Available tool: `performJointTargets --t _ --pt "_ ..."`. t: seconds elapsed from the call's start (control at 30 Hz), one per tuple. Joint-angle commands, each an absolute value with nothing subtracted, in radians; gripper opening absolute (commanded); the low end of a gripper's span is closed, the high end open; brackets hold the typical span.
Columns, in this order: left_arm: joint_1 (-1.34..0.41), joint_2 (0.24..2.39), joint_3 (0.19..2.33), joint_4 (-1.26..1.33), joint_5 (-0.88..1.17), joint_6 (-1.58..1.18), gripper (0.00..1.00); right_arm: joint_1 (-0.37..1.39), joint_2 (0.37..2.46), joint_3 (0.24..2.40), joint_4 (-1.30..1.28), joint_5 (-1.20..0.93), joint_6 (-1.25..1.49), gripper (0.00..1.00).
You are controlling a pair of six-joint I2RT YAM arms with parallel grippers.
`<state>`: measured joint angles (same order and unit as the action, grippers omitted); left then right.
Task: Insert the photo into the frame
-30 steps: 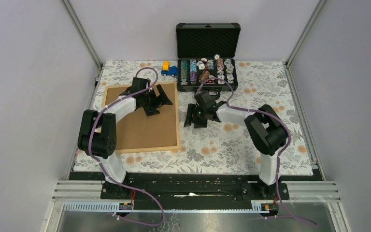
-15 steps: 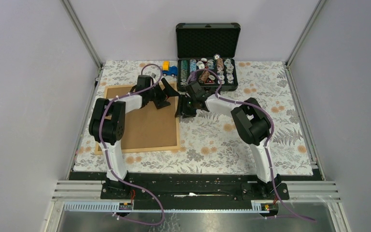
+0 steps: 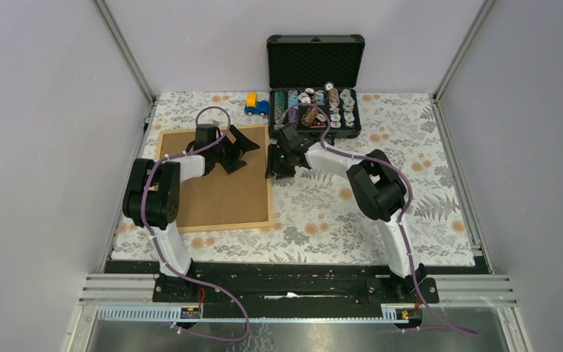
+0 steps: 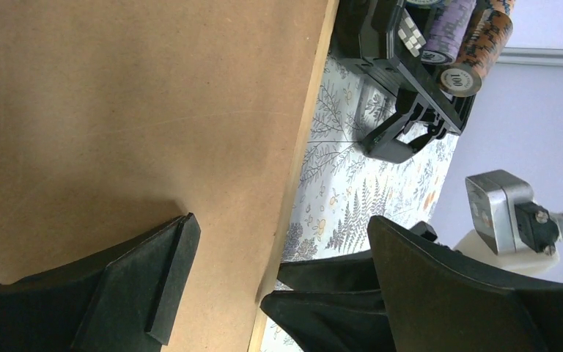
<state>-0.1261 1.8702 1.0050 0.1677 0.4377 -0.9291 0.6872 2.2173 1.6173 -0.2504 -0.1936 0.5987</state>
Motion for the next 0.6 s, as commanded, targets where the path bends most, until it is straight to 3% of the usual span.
performJointTargets --t 0.0,0.23,0.4,0.57 --pt "-0.113 1.932 0.912 -0.117 0.266 -0.875 0.99 0.77 2.309 1.646 -0.494 -0.009 0.574 0.48" --pt "-0.105 1.882 0.879 -0.134 0.254 -0.843 0.99 0.804 2.266 1.5 -0.421 -0.071 0.573 0.44" --pt "-0.119 1.788 0.98 -0.243 0.329 -0.682 0.99 0.81 2.244 1.399 -0.37 -0.15 0.566 0.21" --pt "-0.052 1.698 1.159 -0.423 0.362 -0.562 0.99 0.812 2.131 1.2 -0.292 -0.179 0.607 0.1"
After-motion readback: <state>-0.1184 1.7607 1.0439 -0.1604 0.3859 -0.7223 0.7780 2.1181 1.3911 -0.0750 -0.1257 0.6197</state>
